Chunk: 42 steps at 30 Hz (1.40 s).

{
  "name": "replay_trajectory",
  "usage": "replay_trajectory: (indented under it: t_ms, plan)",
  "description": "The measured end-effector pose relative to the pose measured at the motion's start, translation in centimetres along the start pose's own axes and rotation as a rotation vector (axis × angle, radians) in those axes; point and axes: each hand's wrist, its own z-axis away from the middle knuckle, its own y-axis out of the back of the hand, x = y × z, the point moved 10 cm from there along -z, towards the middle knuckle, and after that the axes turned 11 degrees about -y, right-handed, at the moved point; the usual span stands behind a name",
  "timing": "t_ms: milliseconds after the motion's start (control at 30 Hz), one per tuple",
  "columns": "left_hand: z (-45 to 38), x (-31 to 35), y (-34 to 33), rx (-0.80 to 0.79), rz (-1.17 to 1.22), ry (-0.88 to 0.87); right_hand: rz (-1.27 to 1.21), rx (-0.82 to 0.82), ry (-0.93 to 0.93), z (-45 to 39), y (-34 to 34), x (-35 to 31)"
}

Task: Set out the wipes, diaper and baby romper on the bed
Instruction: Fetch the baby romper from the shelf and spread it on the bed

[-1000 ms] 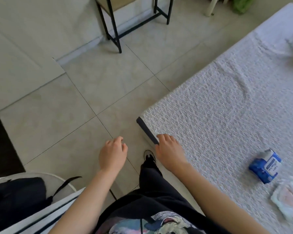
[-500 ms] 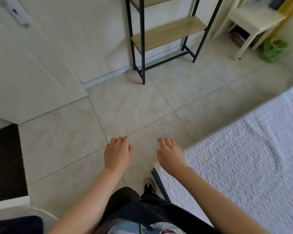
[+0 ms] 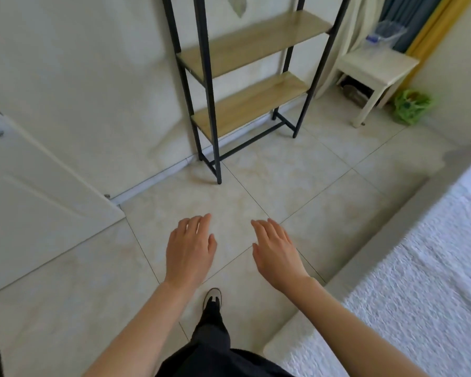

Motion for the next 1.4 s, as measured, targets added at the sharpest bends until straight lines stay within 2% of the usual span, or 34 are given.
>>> replay_trajectory:
  t_ms: [233,533,967,1267,1400]
  plan:
    - [-11.3,-3.1,0.9,-0.015,0.024,-0.142,-0.024,0.061,-0.090,-10.6,2.9,-1.4]
    - [-24.9,-2.5,1.4,0.008,0.027,-0.231,-0.041,0.131,-0.148,-21.2,8.2,2.7]
    - [-48.9,2.0,9.2,0.375,-0.014,-0.096,0.063,0.313,0.112,-44.1,24.1,9.3]
    - [-60.4,2.1,15.4,0.489,-0.102,-0.081,0.026,0.447,0.265,-55.6,34.0,8.9]
    - [-64.7,1.1,19.6,0.598,-0.153,-0.102,0.045,0.505,0.322,-60.3,37.3,7.3]
